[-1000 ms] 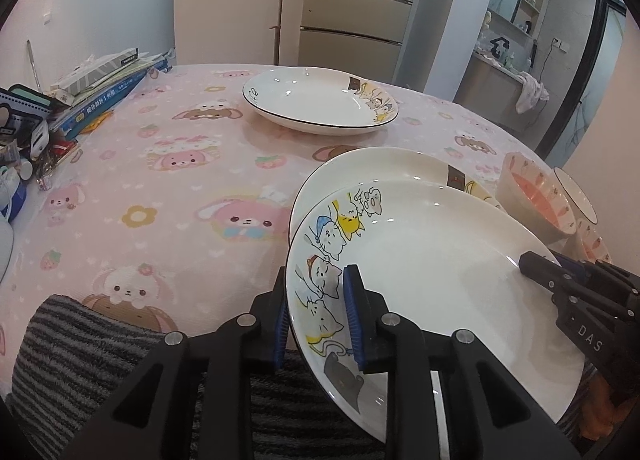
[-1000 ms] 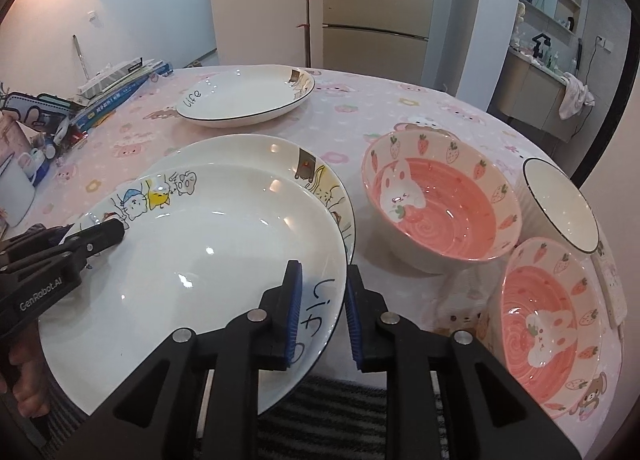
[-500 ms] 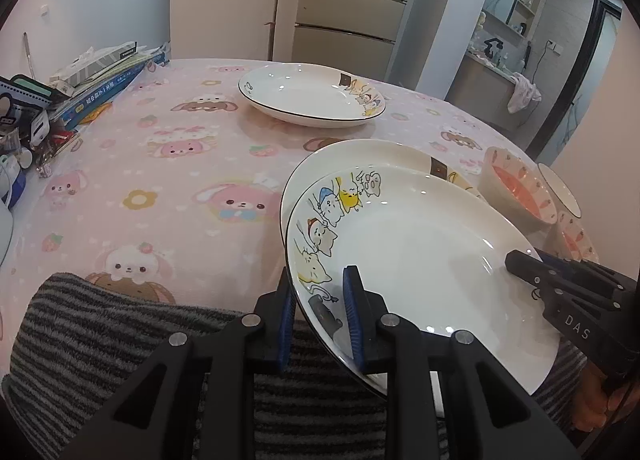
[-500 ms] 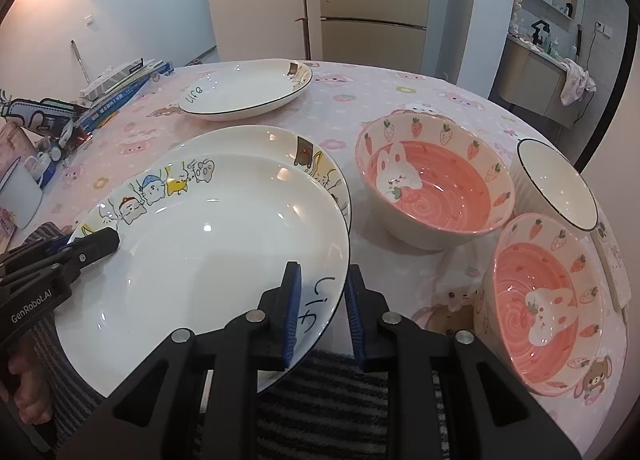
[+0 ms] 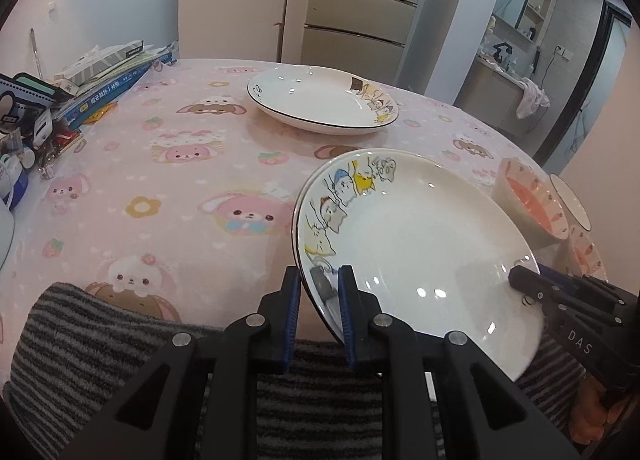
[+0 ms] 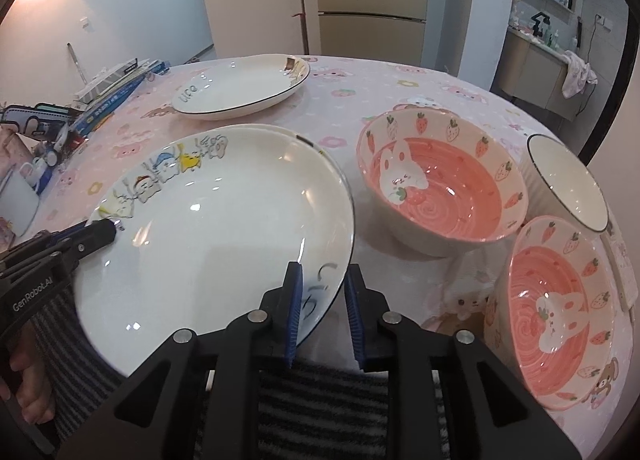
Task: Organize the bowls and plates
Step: 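Lower the plate onto the other plate and open both grippers, then move both grippers to the next white plate with 'Life' lettering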
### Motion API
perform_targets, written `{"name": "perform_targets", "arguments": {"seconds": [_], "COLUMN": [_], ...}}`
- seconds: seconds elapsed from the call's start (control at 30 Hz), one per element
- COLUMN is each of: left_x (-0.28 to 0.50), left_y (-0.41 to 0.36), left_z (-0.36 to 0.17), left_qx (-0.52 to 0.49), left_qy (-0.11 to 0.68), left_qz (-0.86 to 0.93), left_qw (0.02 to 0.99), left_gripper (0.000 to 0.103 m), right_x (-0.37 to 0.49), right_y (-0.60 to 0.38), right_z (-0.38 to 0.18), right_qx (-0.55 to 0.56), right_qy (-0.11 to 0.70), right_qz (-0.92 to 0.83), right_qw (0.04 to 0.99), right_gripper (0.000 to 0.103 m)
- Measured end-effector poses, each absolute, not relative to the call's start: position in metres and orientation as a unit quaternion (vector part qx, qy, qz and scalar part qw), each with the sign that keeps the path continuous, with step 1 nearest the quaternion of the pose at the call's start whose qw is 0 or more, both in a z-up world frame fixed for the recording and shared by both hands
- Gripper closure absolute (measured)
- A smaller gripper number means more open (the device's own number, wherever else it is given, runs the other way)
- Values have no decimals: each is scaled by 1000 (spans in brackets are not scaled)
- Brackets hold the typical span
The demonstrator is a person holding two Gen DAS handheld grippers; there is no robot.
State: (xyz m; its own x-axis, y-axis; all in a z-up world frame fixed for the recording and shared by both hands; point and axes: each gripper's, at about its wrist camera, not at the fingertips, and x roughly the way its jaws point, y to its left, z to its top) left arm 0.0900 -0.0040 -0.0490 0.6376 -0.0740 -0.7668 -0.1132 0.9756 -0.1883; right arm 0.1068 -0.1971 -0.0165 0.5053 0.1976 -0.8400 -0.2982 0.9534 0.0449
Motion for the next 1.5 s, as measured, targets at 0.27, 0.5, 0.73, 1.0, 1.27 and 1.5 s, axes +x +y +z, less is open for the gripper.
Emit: {"name": "perform_targets", "arguments": {"seconds": [0.27,0.5,0.73,1.0,1.27,1.5], "left_x": [83,78,51,34,43,94], "left_y": [-4,-9,-6,-2,21,43], "left_z": [-56,-51,-5,82,177,240], "left_qx": [-140,-126,-85,-47,-72,-47], "left_qy": [452,439,372,258,108,48], "left_qz": [-32,-27,-10,-12,13,52], "left_qw": [881,889,924,965,991,996], "left_gripper": [72,72,56,17,0,0], "right_x": [97,96,84,87,131,162], "right_y": [-198,-193,-200,-188,-190,-191], "right_z": [-16,-17,9,90,215,263], "right_qx": [-31,-44,-37,-35,53,159], "right_qy": [488,484,465,378,281,217], "right_qz": [182,175,199,206,191,196], "right_qw": [853,856,862,902,939,943], "right_gripper": [72,72,61,44,36,33]}}
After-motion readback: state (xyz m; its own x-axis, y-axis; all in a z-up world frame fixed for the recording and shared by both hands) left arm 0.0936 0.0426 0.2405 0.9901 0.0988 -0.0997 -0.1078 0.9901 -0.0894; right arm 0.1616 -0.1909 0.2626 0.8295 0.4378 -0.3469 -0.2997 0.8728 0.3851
